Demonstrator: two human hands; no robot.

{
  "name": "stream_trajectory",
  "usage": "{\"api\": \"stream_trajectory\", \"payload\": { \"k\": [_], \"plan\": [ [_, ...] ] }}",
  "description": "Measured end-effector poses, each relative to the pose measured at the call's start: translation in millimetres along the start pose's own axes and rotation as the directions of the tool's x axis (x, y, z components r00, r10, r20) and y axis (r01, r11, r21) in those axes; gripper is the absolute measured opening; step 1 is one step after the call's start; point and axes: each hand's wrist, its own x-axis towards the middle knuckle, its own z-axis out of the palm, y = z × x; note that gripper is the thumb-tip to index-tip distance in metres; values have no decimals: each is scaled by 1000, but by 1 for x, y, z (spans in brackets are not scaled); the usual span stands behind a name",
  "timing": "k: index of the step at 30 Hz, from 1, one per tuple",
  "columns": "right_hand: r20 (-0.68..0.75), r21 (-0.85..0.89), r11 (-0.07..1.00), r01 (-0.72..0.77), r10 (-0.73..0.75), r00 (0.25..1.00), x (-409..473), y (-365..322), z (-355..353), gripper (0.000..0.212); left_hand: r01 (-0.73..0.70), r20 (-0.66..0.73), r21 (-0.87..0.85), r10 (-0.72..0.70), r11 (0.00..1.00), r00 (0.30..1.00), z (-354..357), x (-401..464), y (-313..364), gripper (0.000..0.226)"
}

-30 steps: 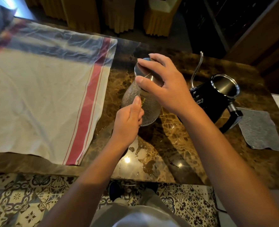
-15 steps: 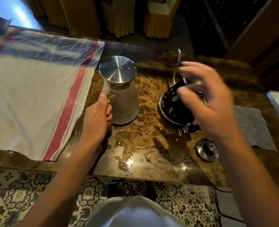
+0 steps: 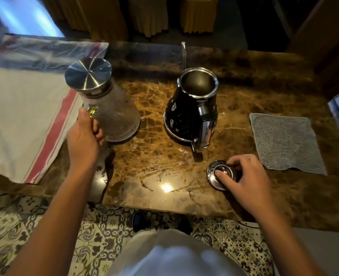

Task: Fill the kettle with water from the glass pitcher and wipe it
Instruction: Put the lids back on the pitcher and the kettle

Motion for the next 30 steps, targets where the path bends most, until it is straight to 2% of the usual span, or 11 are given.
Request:
{"api": "stream_trajectory", "payload": {
  "k": [5, 9, 11, 14, 17, 19, 22, 25, 28, 30],
  "plan": [
    [-44, -27, 997, 75, -76, 996, 3, 9, 1, 26, 64, 25, 47, -65, 997, 998, -4, -4, 13, 59],
    [-52, 33, 993, 109, -107, 993, 7, 12, -1, 26, 1, -66, 262, 17, 965, 998, -7, -14, 19, 68],
    [-50, 16, 989, 146, -145, 988, 8, 16, 0, 30, -28, -95, 348, 65, 937, 993, -3, -17, 25, 61],
    [-67, 29, 986, 167, -165, 984, 13, 18, -4, 29, -82, -175, 586, 225, 806, 959, 4, -21, 30, 36],
    [-131, 93, 979, 179, -166, 977, 22, 15, -18, 23, -229, -179, 688, 467, 688, 866, 14, -36, 34, 40],
    [-195, 138, 970, 198, -169, 966, 32, 9, -34, 22, -372, -72, 619, 522, 692, 850, 31, -52, 36, 27],
    [-286, 165, 955, 245, -191, 939, 50, -8, -61, 21, -464, 167, 429, 437, 775, 884, 72, -80, 40, 15],
    [-377, 185, 931, 316, -229, 897, 67, -31, -86, 20, -445, 294, 325, 358, 835, 886, 108, -95, 34, 11],
    [-448, 204, 893, 401, -279, 849, 83, -58, -104, 22, -407, 344, 311, 298, 859, 891, 132, -102, 29, 29],
    [-477, 178, 876, 449, -322, 818, 95, -76, -108, 22, -381, 398, 286, 253, 879, 882, 143, -103, 27, 30]
  ]
}}
